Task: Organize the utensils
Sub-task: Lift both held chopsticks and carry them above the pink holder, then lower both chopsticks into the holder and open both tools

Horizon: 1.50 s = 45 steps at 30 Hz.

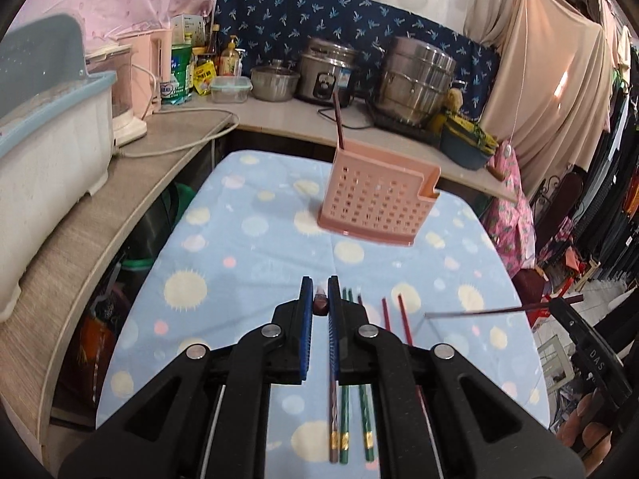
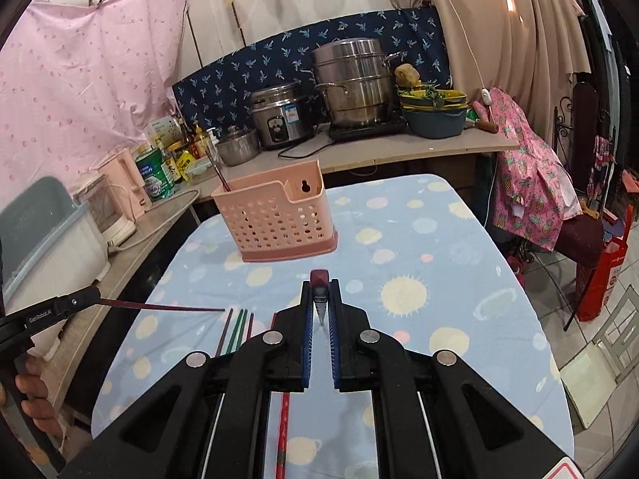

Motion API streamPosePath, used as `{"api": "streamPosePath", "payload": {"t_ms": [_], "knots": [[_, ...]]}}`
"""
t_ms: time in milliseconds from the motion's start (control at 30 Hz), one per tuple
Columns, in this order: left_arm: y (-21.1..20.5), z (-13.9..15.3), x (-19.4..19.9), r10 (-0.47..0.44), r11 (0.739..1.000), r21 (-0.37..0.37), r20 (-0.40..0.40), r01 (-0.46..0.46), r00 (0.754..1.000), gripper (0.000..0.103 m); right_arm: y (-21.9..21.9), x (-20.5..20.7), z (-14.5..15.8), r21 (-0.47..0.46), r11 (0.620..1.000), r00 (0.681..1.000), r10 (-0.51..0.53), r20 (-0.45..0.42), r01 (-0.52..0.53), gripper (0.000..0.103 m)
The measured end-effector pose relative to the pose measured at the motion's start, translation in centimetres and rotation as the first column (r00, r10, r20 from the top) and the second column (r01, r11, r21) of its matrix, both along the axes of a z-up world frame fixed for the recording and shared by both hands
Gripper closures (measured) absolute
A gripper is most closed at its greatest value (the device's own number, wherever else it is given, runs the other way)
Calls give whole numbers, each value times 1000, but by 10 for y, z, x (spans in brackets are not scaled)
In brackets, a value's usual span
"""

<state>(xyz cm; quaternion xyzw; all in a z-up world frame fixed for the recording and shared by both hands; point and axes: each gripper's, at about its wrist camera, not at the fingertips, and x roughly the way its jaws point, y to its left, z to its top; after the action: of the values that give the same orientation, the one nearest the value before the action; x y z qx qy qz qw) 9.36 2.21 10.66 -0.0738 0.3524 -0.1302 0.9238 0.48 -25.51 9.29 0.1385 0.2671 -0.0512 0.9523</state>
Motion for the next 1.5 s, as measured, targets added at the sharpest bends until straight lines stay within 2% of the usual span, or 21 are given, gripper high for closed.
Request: {"api": "streamPosePath", "payload": {"t_ms": [433,633,867,1000,1267,1500], "knots": [[-21,57,58,20,1000,-16,107,-18,994,96,-16,46,35,59,998,997,-1,82,-4,96],[-26,93,84,40,999,-39,174,-34,984,96,-22,72,57,84,996,988,-1,154,-12,96],[-32,148,115,98,993,-100,308,-71,946,96,-39,117,93,182,983,958,-14,285,-40,96],[-37,165,132,143,986,-134,366,-99,920,96,-47,145,113,223,973,936,-22,350,-61,96],[-50,161,174,169,982,-147,373,-122,912,96,-43,191,116,207,977,929,-36,367,-44,96],[-59,131,197,155,985,-124,327,-120,932,96,-38,224,88,175,984,954,-31,297,-23,96]]}}
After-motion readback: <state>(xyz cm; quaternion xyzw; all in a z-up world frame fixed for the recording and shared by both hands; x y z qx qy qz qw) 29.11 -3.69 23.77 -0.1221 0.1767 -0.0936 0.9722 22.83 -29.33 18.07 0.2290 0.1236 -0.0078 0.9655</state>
